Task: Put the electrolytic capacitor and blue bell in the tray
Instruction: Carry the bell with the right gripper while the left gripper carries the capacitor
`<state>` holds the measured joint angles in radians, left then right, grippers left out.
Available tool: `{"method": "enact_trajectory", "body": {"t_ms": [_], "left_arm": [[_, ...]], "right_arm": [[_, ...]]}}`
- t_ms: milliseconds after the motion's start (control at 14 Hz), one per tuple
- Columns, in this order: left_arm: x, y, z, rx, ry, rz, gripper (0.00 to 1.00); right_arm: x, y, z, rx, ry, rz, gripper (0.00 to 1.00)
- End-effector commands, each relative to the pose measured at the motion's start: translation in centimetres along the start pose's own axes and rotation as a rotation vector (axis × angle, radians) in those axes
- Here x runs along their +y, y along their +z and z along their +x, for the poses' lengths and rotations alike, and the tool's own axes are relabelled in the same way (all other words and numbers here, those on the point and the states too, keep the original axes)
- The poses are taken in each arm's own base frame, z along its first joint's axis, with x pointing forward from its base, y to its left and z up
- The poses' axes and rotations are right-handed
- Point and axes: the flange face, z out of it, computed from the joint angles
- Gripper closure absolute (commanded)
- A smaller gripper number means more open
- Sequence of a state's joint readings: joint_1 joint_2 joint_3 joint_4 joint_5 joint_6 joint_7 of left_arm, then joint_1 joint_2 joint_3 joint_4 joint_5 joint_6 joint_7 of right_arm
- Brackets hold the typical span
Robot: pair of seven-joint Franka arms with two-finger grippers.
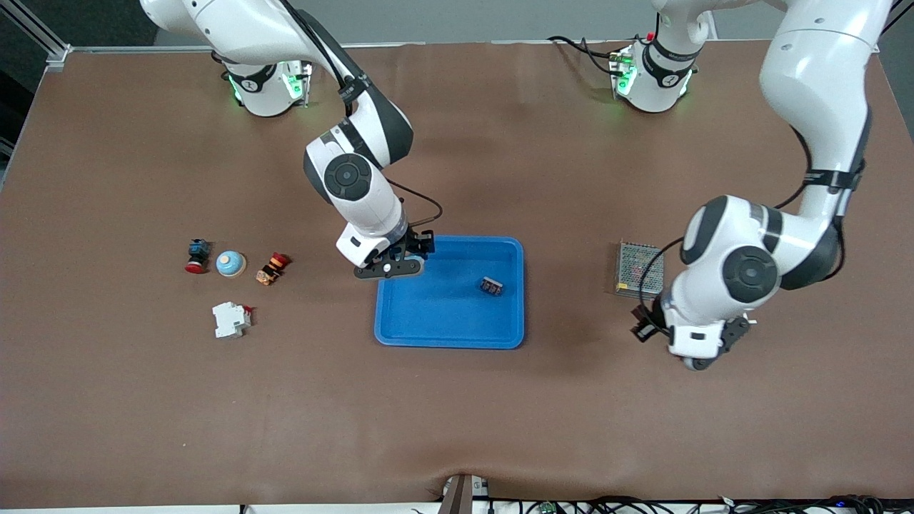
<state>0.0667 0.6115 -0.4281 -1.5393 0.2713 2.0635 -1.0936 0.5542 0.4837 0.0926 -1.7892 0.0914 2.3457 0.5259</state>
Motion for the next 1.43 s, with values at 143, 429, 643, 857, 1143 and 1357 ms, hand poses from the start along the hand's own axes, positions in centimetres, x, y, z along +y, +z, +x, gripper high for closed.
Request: {"method": "enact_trajectory", "body": {"t_ms": [143,429,643,857,1143,1357], "left_arm": [[2.6,0.8,-3.9,-0.01,-0.013,0.016,1.0],[7.4,2.3,-8.1,-0.025,-0.127,-0.023,1.0],[9.9,3.7,-10.7,-0.032,-0.222,-0.088,1.0],[11.9,5.2,-13.0,-0.044,-0.302,-0.159,1.0],[13.8,8.2,-15.5,-0.071,-0.367,-0.223,1.0],[14.8,9.3,-17.0,-0.075,-0.399,-0.263,1.0]], "right_arm": [[-2.2,3.4,-1.4,0.072,0.012,-0.061,0.67],[-3.9,7.2,-3.1,0.159,0.017,-0.168,0.67],[-3.0,8.4,-2.2,0.18,0.022,-0.148,0.67],[-2.4,9.5,-1.1,0.197,0.027,-0.134,0.66],[-1.7,10.5,-0.8,0.2,0.018,-0.145,0.63],[-1.7,10.7,-0.9,0.199,0.016,-0.147,0.52]]}}
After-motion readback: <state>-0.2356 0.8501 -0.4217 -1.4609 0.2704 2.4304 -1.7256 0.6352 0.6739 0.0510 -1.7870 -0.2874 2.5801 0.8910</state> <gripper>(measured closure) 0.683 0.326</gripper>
